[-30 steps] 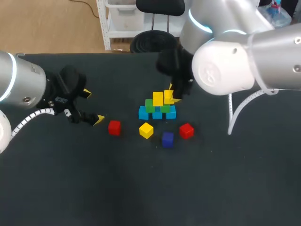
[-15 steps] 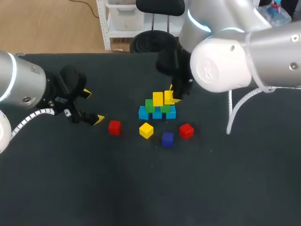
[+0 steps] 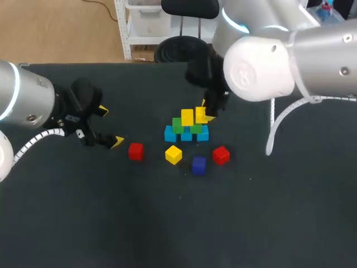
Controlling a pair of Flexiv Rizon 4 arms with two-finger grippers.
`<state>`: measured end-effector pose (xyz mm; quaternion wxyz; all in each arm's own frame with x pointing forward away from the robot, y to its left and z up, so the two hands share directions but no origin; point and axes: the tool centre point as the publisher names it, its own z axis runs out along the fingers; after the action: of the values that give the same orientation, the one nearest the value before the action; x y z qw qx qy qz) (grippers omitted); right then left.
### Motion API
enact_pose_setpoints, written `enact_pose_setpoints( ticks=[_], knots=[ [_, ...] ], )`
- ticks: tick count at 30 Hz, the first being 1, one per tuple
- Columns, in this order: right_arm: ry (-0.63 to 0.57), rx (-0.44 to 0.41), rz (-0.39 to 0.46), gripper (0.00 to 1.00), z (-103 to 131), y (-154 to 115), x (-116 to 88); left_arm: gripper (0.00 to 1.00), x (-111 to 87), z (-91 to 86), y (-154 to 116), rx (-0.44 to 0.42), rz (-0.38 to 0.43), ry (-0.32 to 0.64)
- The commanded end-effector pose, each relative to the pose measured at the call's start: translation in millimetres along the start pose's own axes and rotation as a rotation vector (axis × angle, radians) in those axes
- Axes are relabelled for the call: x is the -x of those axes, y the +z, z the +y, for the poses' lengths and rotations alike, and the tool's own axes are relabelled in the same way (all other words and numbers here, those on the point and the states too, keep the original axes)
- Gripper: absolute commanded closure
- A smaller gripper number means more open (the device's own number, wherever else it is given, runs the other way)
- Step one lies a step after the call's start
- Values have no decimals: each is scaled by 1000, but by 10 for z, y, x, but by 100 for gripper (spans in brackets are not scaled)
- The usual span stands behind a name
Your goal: Place the blue cubes, place green cubes on the blue cubes, place the yellow cubes on the green cubes, then place the red cubes on the yellow cubes, and place purple cube on the red cubes.
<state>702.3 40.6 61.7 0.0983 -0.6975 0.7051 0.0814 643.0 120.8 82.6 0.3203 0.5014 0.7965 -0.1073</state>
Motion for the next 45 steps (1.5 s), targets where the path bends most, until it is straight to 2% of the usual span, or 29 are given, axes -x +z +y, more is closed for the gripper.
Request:
enact_pose_setpoints(
  ticks=[1,45],
  knots=[
    [-3,9,5,100,-53,2,14,0,-11,3,1,-1,-4,1],
    [-3,27,24,100,-39,58,20,0,-11,3,1,-1,-4,1]
  ],
)
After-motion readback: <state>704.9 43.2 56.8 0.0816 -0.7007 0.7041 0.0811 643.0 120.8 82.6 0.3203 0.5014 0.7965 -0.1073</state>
